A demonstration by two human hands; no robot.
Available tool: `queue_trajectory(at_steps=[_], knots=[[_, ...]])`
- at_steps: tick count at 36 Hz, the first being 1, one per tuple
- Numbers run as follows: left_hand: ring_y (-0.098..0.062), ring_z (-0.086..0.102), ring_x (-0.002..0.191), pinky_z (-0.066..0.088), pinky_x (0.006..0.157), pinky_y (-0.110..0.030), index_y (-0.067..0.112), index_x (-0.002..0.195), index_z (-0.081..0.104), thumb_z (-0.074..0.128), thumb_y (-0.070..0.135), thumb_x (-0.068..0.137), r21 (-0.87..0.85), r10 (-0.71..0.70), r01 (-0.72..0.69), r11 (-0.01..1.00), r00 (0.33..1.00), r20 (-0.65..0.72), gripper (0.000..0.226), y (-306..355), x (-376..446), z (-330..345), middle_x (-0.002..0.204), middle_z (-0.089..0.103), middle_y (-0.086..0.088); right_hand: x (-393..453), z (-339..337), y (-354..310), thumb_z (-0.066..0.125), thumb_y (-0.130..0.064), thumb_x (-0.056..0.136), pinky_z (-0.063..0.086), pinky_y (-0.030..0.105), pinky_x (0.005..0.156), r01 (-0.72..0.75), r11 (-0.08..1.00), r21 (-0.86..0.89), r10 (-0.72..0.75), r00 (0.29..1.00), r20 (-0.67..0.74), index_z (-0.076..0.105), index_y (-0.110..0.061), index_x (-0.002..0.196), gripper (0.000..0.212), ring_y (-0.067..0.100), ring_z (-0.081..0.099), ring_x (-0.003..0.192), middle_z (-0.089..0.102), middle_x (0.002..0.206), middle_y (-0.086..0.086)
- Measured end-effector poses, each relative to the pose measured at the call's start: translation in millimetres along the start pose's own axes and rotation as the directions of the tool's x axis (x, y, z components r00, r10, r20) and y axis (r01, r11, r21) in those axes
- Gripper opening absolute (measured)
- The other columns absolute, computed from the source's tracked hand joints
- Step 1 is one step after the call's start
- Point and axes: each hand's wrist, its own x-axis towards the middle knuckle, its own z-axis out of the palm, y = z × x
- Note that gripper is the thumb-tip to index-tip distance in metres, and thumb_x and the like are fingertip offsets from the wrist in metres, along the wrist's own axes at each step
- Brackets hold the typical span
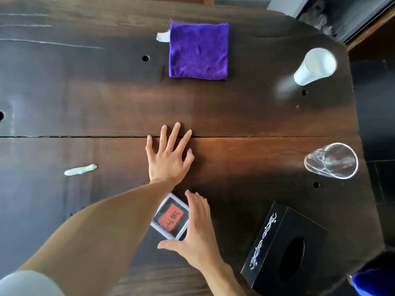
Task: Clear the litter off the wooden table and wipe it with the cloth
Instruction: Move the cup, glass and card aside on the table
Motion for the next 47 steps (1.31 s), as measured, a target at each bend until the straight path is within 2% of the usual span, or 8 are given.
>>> queue_trajectory(at_steps=[7, 12, 17, 25, 31, 38, 45, 47], knots=[[-0.023, 0.0, 0.159, 0.001, 0.124, -0.061, 0.046, 0.159, 0.019, 0.012, 0.056, 0.101, -0.001, 0.003, -0.003, 1.0, 1.0, 0.012, 0.06, 1, -1, 0, 0.172, 0.007, 0.01, -2, 21, 0, 0.077, -0.075, 0.061, 0.022, 0.037, 0.12, -0.054, 0.991, -0.125, 0.034, 0.987, -0.16, 0.021, -0.029, 0.156, 0.12, 0.015, 0.029, 0.149, 0.038, 0.157, -0.002], [-0.023, 0.0, 0.16, 0.001, 0.124, -0.061, 0.046, 0.16, 0.02, 0.013, 0.056, 0.101, -0.008, 0.005, -0.005, 1.0, 1.0, 0.012, 0.059, -1, -1, 0, 0.173, 0.007, 0.01, -4, 14, 10, 0.084, -0.059, 0.065, 0.048, 0.043, 0.11, -0.064, 0.995, -0.079, 0.05, 0.983, -0.177, 0.022, -0.03, 0.154, 0.112, 0.018, 0.036, 0.144, 0.037, 0.151, -0.007], [-0.023, 0.002, 0.159, 0.002, 0.124, -0.061, 0.046, 0.159, 0.022, 0.016, 0.055, 0.102, -0.011, 0.011, -0.011, 1.0, 1.0, 0.004, 0.059, 0, 1, 0, 0.172, 0.009, 0.009, -7, -2, 28, 0.088, -0.053, 0.064, 0.052, 0.04, 0.105, -0.05, 0.994, -0.1, 0.028, 0.977, -0.21, 0.025, -0.03, 0.153, 0.112, 0.015, 0.038, 0.141, 0.035, 0.148, -0.01], [-0.021, 0.003, 0.159, 0.002, 0.123, -0.06, 0.047, 0.158, 0.025, 0.022, 0.052, 0.101, -0.017, -0.011, 0.011, 1.0, 1.0, 0.001, 0.057, 1, 2, 4, 0.172, 0.011, 0.012, -1, -39, 45, 0.096, -0.034, 0.06, 0.034, -0.003, 0.091, -0.084, 0.996, 0.013, 0.083, 0.94, -0.331, 0.032, -0.026, 0.149, 0.109, 0.004, 0.037, 0.134, 0.035, 0.145, -0.009], [-0.02, 0.001, 0.159, 0.001, 0.123, -0.059, 0.049, 0.158, 0.022, 0.021, 0.053, 0.101, -0.007, -0.015, 0.015, 1.0, 1.0, 0.007, 0.057, 1, 2, 5, 0.172, 0.008, 0.013, 21, -66, 45, 0.095, -0.041, 0.063, 0.03, -0.011, 0.082, -0.131, 0.981, 0.144, 0.182, 0.874, -0.45, 0.034, -0.021, 0.152, 0.11, -0.009, 0.031, 0.131, 0.039, 0.148, 0.001], [-0.022, 0.007, 0.158, 0.006, 0.122, -0.061, 0.047, 0.157, 0.028, 0.026, 0.051, 0.1, -0.003, -0.006, 0.006, 1.0, 1.0, -0.03, 0.057, 0, 2, 9, 0.171, 0.016, 0.011, 65, -107, 45, 0.085, -0.058, 0.06, 0.037, -0.004, 0.078, -0.163, 0.957, 0.239, 0.274, 0.78, -0.563, 0.033, -0.026, 0.151, 0.11, 0.007, 0.04, 0.132, 0.038, 0.148, -0.003], [-0.022, 0.011, 0.158, 0.006, 0.121, -0.06, 0.046, 0.155, 0.033, 0.028, 0.052, 0.099, 0.003, -0.009, 0.009, 1.0, 0.999, -0.038, 0.057, 0, 3, 9, 0.17, 0.02, 0.01, 119, -143, 54, 0.089, -0.053, 0.063, 0.051, 0.048, 0.106, -0.172, 0.948, 0.266, 0.311, 0.668, -0.676, 0.026, -0.026, 0.151, 0.112, 0.017, 0.033, 0.139, 0.035, 0.145, -0.01], [-0.023, 0.012, 0.158, 0.007, 0.121, -0.06, 0.046, 0.155, 0.034, 0.029, 0.051, 0.099, 0.005, -0.012, 0.012, 1.0, 0.999, -0.041, 0.057, 0, 3, 8, 0.17, 0.021, 0.01, 135, -152, 57, 0.091, -0.05, 0.064, 0.049, 0.051, 0.107, -0.203, 0.941, 0.272, 0.337, 0.65, -0.681, 0.025, -0.024, 0.152, 0.113, 0.017, 0.031, 0.14, 0.035, 0.147, -0.006]])
